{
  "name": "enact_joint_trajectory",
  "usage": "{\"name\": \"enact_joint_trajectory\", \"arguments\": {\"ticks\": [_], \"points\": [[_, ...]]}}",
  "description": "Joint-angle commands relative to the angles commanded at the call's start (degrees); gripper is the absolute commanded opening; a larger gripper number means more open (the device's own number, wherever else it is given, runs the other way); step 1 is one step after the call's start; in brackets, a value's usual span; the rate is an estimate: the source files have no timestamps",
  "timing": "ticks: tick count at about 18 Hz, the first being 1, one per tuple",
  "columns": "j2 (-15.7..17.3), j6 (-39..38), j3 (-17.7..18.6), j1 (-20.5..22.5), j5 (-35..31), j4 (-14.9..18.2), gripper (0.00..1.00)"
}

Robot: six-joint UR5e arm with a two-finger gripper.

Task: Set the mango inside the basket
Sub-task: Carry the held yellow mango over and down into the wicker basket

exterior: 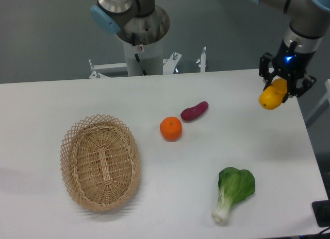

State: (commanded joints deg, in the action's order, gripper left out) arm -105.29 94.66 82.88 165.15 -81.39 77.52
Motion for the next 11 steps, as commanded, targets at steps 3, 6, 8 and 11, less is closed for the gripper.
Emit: {"name": "enact_joint_trajectory", "arguments": {"ticks": [3, 6, 8, 11], "points": [[1.0, -0.3, 0.6, -0.4, 0.7, 0.0, 0.53], [2.0, -3.6, 2.4, -1.4, 0.8, -0.3, 0.53], [2.9, -6.5, 3.5, -2.9, 0.7, -1.1, 0.53], [3.6, -12.7, 5.0, -6.7, 0.6, -2.8, 0.53]]}}
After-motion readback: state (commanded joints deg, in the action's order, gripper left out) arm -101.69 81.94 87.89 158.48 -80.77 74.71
